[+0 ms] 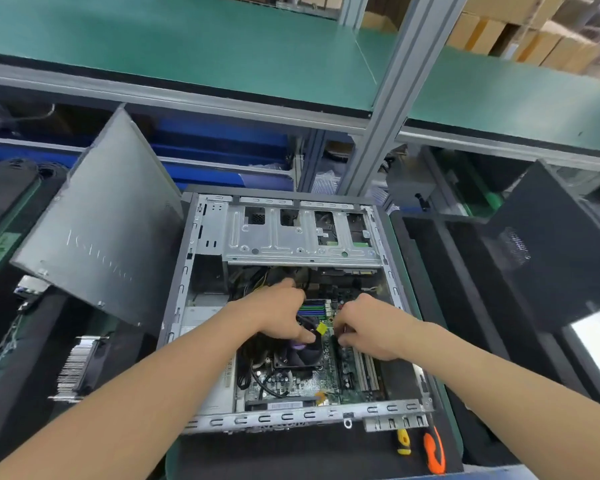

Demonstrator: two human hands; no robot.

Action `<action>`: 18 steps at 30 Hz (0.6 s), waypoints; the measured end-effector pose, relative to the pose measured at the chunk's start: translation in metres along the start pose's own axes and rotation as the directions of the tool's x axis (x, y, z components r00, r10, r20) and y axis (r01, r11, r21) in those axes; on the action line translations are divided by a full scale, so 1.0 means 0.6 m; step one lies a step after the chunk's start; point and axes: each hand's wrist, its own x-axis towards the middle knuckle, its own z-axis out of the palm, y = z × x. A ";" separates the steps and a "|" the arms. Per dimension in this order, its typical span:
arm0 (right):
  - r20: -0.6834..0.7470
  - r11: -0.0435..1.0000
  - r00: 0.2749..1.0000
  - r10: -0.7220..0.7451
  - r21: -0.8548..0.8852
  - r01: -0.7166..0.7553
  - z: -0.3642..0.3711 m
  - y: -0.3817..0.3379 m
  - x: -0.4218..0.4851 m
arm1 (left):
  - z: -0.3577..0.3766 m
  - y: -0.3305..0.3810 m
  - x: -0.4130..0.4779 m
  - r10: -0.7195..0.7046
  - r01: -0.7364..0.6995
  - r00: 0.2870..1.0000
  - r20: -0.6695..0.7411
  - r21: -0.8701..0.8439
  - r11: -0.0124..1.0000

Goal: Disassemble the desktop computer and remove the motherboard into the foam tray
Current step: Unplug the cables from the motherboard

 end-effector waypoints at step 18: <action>-0.500 0.883 0.823 0.268 0.469 -0.002 -0.027 0.097 -0.134 | -0.012 0.037 -0.005 -0.032 0.028 0.998 -0.057 -0.066 0.997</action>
